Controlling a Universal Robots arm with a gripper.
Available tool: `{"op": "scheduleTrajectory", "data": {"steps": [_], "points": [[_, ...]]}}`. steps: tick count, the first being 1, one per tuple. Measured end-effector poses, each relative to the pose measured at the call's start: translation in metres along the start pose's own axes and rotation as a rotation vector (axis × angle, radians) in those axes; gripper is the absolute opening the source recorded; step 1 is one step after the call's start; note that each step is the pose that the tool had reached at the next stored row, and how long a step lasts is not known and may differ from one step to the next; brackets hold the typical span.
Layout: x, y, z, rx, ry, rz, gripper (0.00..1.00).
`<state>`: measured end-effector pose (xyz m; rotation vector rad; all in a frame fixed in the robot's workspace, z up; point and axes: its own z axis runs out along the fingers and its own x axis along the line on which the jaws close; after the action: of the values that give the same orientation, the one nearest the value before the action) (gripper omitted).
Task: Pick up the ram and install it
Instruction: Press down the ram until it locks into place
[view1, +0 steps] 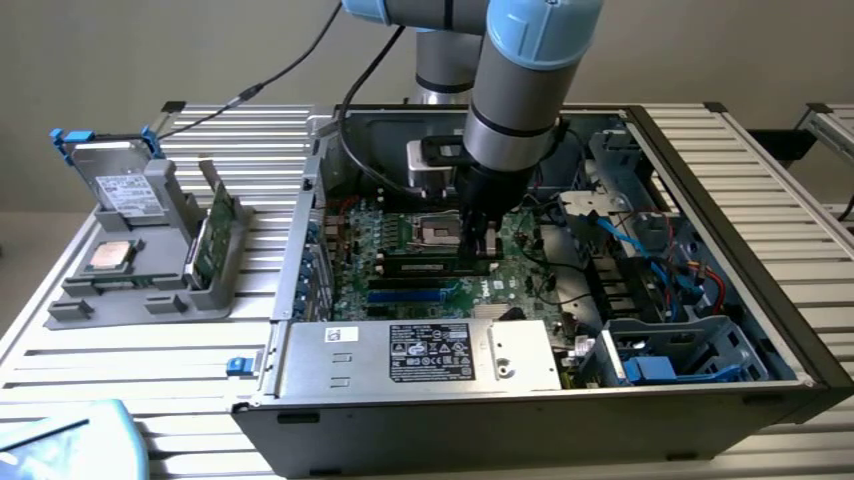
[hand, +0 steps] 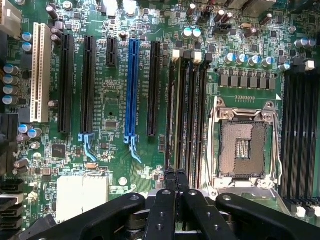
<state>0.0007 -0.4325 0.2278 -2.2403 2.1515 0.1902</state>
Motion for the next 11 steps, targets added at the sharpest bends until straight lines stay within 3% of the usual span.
{"op": "scheduleTrajectory", "data": {"steps": [11], "points": [[0.0001,-0.0002,0.0021,0.0001,-0.0005,0.000,0.11]]}}
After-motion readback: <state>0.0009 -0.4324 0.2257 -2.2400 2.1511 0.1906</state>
